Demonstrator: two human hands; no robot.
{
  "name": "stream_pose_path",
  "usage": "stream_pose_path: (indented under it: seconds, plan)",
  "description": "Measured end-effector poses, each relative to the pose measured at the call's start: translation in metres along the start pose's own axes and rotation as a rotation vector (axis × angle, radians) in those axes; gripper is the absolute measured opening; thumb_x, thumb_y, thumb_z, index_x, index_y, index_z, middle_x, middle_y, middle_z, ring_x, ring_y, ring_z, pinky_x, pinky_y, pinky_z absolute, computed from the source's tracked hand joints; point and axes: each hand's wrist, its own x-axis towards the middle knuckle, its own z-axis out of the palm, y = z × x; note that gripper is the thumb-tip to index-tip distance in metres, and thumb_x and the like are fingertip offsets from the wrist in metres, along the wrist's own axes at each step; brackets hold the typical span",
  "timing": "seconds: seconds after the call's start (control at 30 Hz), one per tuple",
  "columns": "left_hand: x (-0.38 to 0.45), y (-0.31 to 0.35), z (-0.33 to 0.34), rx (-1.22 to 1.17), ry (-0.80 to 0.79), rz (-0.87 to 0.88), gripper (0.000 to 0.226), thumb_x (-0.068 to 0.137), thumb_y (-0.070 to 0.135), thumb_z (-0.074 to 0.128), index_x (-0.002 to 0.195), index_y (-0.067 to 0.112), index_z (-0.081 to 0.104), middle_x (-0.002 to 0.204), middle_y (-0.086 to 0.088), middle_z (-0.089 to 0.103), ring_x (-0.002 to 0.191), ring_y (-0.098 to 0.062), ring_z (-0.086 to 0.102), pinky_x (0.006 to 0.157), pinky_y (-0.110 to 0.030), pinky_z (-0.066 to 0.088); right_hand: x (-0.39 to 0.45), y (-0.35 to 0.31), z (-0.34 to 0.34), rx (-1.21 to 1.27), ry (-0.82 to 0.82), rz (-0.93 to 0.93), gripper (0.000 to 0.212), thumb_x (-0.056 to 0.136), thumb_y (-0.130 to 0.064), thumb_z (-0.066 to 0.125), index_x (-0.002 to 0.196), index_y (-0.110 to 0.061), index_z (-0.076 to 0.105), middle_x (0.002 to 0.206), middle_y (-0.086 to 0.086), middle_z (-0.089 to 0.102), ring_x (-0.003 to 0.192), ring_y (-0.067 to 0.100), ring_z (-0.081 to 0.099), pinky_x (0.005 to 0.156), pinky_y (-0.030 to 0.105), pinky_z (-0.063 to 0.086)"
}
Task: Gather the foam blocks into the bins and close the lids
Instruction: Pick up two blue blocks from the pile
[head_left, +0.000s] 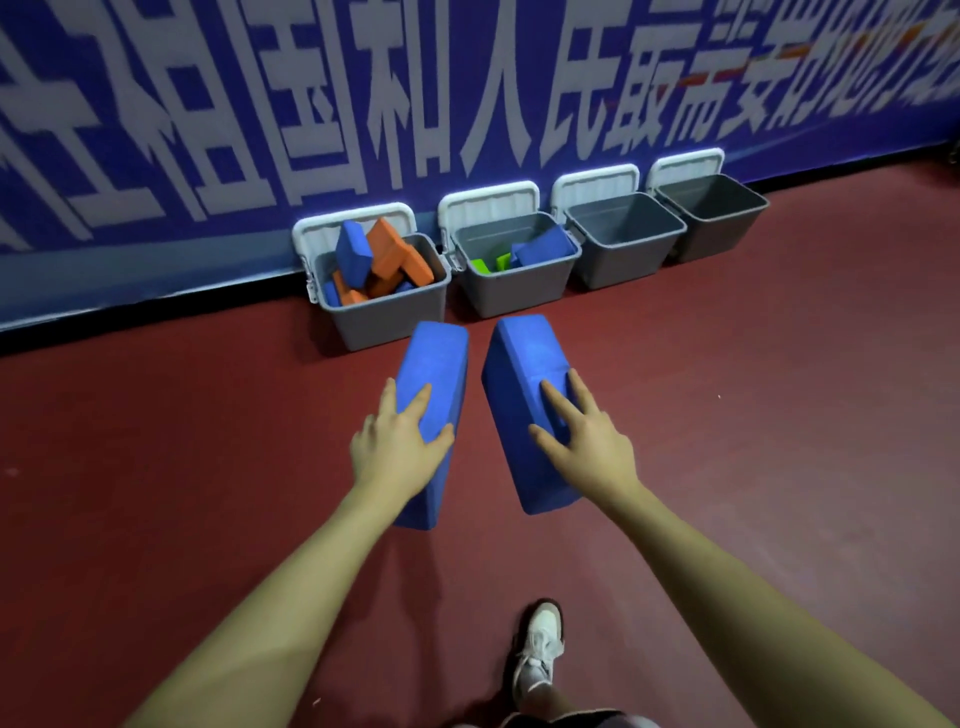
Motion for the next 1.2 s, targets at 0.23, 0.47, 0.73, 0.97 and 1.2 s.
stream_pose_path:
  seconds: [0.23, 0.47, 0.73, 0.97, 1.2]
  plan:
    - [0.136, 0.098, 0.012, -0.019, 0.003, -0.017, 0.062, 0.091, 0.052, 0.05, 0.148, 0.037, 0.031, 0.16, -0.006, 0.012, 0.127, -0.036, 0.044, 0.098, -0.037, 0.039, 0.152, 0.057, -0.043, -0.015, -0.025, -0.008, 0.059, 0.093, -0.052, 0.048, 0.148, -0.043, 0.027, 0.161, -0.011, 0.008, 0.126, 0.029, 0.043, 0.083, 0.038, 0.047]
    - [0.256, 0.143, 0.021, -0.024, 0.033, -0.01, 0.062, 0.09, 0.051, 0.051, 0.147, 0.037, 0.031, 0.16, -0.005, 0.012, 0.127, -0.035, 0.044, 0.098, -0.038, 0.039, 0.282, 0.08, -0.051, 0.01, -0.024, -0.005, 0.058, 0.092, -0.051, 0.05, 0.146, -0.042, 0.03, 0.161, -0.011, 0.009, 0.127, 0.028, 0.043, 0.083, 0.038, 0.045]
    - [0.437, 0.154, 0.023, -0.031, 0.045, 0.045, 0.061, 0.091, 0.052, 0.05, 0.147, 0.037, 0.032, 0.16, -0.003, 0.012, 0.129, -0.033, 0.043, 0.097, -0.038, 0.04, 0.449, 0.075, -0.042, -0.004, 0.02, -0.027, 0.057, 0.089, -0.053, 0.053, 0.143, -0.046, 0.035, 0.159, -0.016, 0.012, 0.126, 0.025, 0.045, 0.079, 0.036, 0.046]
    - [0.582, 0.158, 0.019, -0.023, -0.002, 0.075, 0.061, 0.092, 0.053, 0.047, 0.148, 0.037, 0.028, 0.16, -0.002, 0.012, 0.128, -0.032, 0.043, 0.097, -0.037, 0.04, 0.589, 0.06, -0.036, -0.032, 0.01, 0.011, 0.056, 0.09, -0.056, 0.053, 0.142, -0.047, 0.036, 0.159, -0.017, 0.014, 0.126, 0.023, 0.045, 0.075, 0.033, 0.047]
    - [0.703, 0.168, 0.027, 0.019, -0.055, 0.065, 0.061, 0.093, 0.054, 0.045, 0.149, 0.038, 0.026, 0.16, -0.003, 0.01, 0.125, -0.033, 0.046, 0.095, -0.035, 0.04, 0.705, 0.066, -0.033, -0.039, -0.023, 0.022, 0.056, 0.089, -0.057, 0.053, 0.142, -0.049, 0.036, 0.158, -0.017, 0.014, 0.128, 0.021, 0.045, 0.08, 0.035, 0.048]
